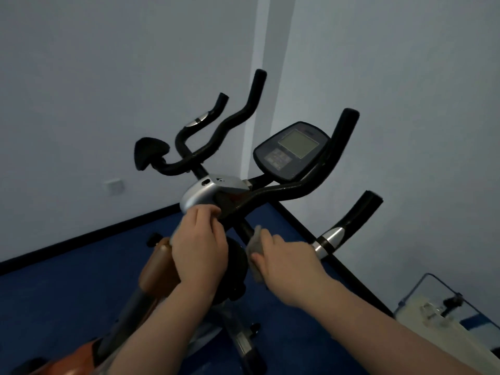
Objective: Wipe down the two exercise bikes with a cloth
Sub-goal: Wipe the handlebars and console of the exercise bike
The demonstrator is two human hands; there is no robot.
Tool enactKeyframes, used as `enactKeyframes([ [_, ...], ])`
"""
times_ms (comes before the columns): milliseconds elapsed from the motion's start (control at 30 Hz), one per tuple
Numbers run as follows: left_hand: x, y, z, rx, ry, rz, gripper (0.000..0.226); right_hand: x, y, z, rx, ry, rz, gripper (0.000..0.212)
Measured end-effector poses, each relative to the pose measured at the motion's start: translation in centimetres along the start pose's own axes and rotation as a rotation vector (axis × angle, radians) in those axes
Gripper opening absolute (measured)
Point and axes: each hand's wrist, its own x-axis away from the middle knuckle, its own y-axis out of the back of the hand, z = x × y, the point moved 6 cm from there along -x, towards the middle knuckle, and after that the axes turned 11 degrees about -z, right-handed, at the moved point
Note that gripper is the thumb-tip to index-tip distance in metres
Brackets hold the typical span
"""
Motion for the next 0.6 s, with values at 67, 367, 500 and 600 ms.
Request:
enactKeyframes([
  [67,-0.3,-0.1,-0.1,0.011,0.018,-0.023,0.013,-1.4,-0.7,-0.2,-0.109,-0.041,0.047,0.048],
  [367,0.0,-0.7,2.6,0.174,0.338,0.091,0.009,-2.3,-1.1,-0.2,-0.155,-0.066,0.092,0.046],
  [500,-0.3,-1.2,2.6,0.179,0.198,0.241,0.011,-4.0,-1.2,0.5,-0.215,-0.171,0.103,0.041],
  [600,-0.1,-0.5,2.2,0.269,0.109,0.188,0.014,-4.8,-0.3,0.7,-0.247,-0.228,0.015,0.040],
])
